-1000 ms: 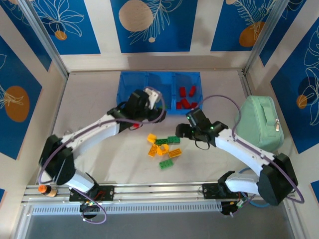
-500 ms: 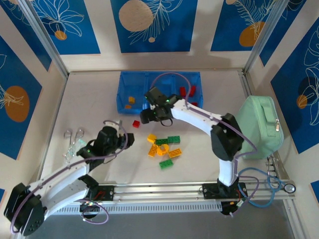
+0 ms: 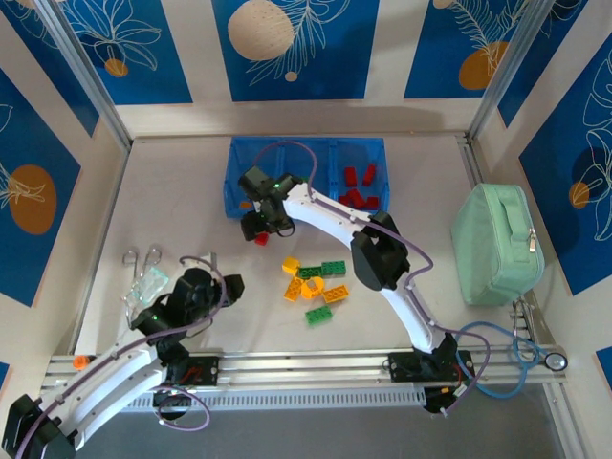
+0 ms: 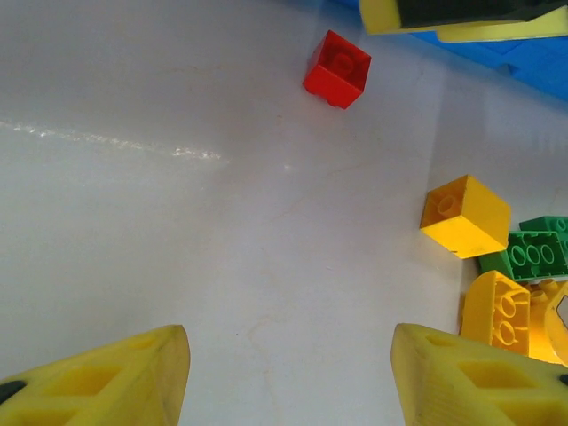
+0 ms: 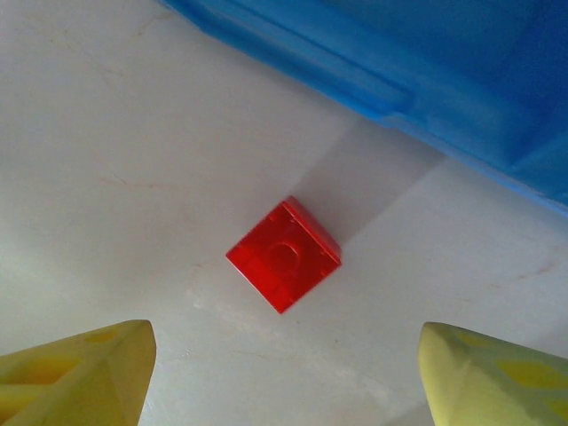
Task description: Sort the legos into containers by color
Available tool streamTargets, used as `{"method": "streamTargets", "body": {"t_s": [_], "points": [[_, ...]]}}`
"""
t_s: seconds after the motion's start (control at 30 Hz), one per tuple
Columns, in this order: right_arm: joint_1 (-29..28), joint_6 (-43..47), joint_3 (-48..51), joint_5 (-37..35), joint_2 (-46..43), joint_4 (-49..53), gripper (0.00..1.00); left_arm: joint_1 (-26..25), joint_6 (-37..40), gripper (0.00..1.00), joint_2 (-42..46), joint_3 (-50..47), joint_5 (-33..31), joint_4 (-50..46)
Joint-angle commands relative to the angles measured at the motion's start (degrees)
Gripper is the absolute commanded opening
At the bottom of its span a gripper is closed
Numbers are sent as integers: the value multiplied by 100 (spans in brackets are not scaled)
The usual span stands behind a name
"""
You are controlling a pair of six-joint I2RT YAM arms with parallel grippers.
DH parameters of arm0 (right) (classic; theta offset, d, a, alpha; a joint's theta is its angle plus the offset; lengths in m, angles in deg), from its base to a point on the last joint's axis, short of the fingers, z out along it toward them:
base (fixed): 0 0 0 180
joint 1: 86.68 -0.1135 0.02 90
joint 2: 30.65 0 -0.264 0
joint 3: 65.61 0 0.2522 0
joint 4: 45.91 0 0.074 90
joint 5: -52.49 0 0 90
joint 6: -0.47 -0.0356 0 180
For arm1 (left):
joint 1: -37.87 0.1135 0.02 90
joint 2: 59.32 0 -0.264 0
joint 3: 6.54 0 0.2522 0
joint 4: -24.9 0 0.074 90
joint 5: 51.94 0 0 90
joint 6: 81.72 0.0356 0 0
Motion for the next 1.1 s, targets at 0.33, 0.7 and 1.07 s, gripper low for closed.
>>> {"method": "streamTargets", "body": {"t_s": [0.33,0.7,1.07], "points": [[-122,-311,-1033,-130,1030,648,74,-42,-130,62,79,-165,59,2],[-122,-441,-1225,-409,1303,632,62,-44,-113,62,35,-116,55,47],[-167,-424,-1089,-474,1142,523,38,-55,31,61,-537,236,53,170]]}}
